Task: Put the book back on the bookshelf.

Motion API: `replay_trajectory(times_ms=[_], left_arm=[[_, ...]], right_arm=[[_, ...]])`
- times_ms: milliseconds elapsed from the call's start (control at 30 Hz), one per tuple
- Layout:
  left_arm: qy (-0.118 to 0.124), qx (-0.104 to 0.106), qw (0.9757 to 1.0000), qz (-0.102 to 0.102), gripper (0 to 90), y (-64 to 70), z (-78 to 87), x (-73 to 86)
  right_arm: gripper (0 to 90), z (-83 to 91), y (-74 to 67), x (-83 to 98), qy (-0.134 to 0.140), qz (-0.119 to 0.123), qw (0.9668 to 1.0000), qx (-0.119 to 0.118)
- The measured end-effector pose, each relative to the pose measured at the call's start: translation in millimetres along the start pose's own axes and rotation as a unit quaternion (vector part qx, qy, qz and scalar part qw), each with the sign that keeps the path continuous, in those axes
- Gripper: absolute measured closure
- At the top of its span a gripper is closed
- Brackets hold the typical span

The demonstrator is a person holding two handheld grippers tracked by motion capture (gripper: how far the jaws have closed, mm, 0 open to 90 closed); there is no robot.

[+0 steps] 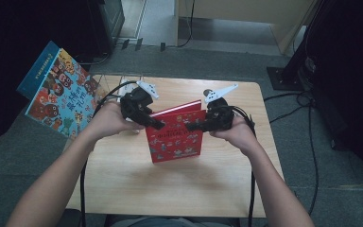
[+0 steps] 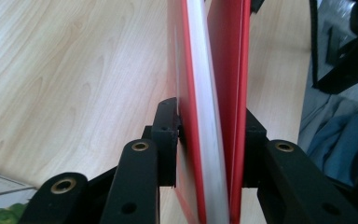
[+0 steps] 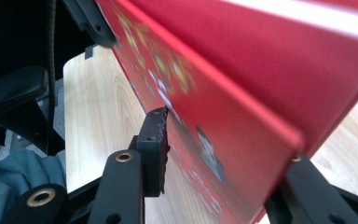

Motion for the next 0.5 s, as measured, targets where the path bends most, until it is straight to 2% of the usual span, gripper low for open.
replay_trajectory(times_ms=[267, 333, 500], left_arm=[[-0.049, 0.008, 0.9988, -0.001, 66.4, -1.9, -7.6, -16.3], [-0.063, 0.005, 0.9980, -0.004, 68.6, -2.9, -7.0, -17.2], [-0.076, -0.002, 0.9970, -0.016, 72.4, -2.0, -3.7, -15.3]], right_arm=[[58.7, -6.1, 1.5, 4.6, 0.002, -0.002, 1.0000, 0.000], [58.1, -5.5, 1.7, 5.5, 0.004, -0.001, 1.0000, -0.001], [54.5, -1.2, 2.2, 12.7, 0.019, 0.013, 0.9997, -0.007]])
Point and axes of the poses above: each handheld gripper's, and its own axes: z roughly backward along the jaws, x roughly out of its underside, y roughly to its right, the point moved 10 cm from there along -z, roughly forward along the jaws, and after that the axes turned 5 degrees about -y, right-handed, at the moved point
